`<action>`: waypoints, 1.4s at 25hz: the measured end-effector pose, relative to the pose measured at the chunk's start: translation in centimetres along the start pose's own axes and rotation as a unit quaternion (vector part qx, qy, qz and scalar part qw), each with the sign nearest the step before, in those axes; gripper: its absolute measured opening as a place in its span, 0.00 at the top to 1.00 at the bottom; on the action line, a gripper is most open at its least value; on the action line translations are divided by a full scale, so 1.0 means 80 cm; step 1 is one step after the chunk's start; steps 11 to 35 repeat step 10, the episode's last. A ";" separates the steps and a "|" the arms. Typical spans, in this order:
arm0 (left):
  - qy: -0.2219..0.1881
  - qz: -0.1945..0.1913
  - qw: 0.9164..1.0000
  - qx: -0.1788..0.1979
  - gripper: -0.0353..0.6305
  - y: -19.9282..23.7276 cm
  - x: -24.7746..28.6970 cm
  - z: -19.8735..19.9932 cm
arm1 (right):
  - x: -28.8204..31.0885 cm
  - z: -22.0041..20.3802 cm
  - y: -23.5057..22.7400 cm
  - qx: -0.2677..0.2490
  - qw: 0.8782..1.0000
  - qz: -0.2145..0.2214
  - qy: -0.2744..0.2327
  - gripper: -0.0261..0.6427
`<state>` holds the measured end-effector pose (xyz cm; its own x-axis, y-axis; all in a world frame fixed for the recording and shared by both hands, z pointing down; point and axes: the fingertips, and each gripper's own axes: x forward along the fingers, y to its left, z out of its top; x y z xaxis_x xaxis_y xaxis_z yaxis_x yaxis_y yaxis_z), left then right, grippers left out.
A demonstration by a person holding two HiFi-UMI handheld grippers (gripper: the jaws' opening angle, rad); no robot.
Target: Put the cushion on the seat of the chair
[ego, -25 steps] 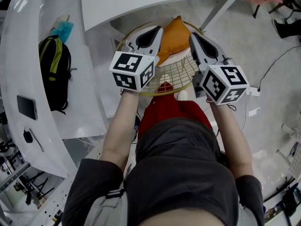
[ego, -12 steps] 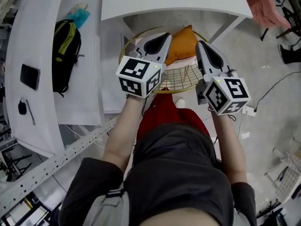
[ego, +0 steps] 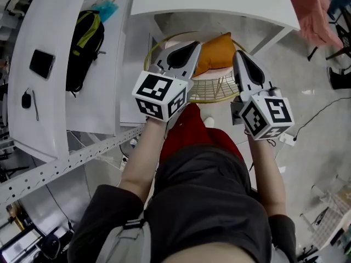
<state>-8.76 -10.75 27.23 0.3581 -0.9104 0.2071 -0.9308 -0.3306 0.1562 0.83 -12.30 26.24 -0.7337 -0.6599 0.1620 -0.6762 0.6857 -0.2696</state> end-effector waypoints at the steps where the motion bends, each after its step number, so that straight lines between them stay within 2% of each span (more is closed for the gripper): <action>1: -0.005 0.001 1.000 -0.001 0.93 -0.002 -0.005 0.004 | -0.003 0.003 0.003 -0.002 1.000 0.003 -0.002 0.94; 10: -0.048 0.013 0.999 0.008 0.93 -0.013 -0.043 0.034 | -0.028 0.037 0.041 -0.022 0.998 0.033 -0.047 0.94; 35: -0.048 0.013 0.999 0.008 0.93 -0.013 -0.043 0.034 | -0.028 0.037 0.041 -0.022 0.998 0.033 -0.047 0.94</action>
